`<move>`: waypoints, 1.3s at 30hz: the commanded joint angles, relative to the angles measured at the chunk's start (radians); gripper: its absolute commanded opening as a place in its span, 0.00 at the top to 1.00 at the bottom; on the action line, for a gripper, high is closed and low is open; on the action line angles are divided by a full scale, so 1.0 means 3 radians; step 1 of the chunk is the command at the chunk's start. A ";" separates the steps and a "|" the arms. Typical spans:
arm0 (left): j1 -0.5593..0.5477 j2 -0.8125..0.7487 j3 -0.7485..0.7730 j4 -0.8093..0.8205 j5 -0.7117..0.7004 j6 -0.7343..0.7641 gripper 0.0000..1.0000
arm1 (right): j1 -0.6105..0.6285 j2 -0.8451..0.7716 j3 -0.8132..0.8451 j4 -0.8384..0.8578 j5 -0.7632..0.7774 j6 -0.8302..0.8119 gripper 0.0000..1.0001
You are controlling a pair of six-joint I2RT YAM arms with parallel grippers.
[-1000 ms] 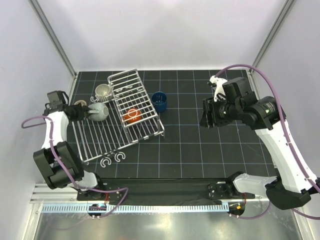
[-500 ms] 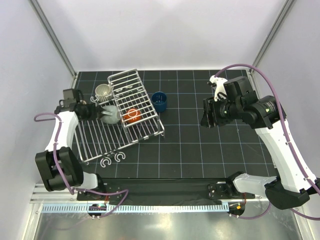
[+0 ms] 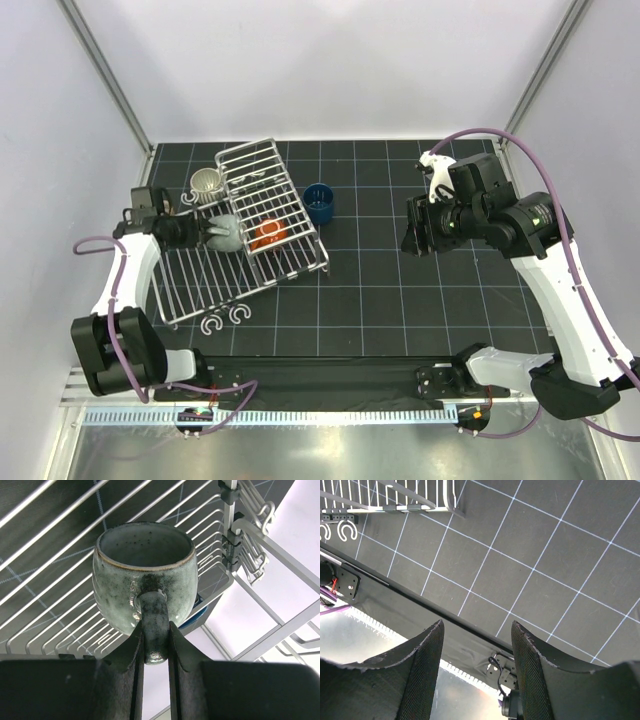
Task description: Load the cups into the dish rack
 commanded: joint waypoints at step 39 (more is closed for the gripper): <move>0.0719 0.0610 -0.0084 0.0168 0.0613 -0.0401 0.97 | -0.0023 0.0124 0.0153 0.0092 -0.0057 0.0028 0.42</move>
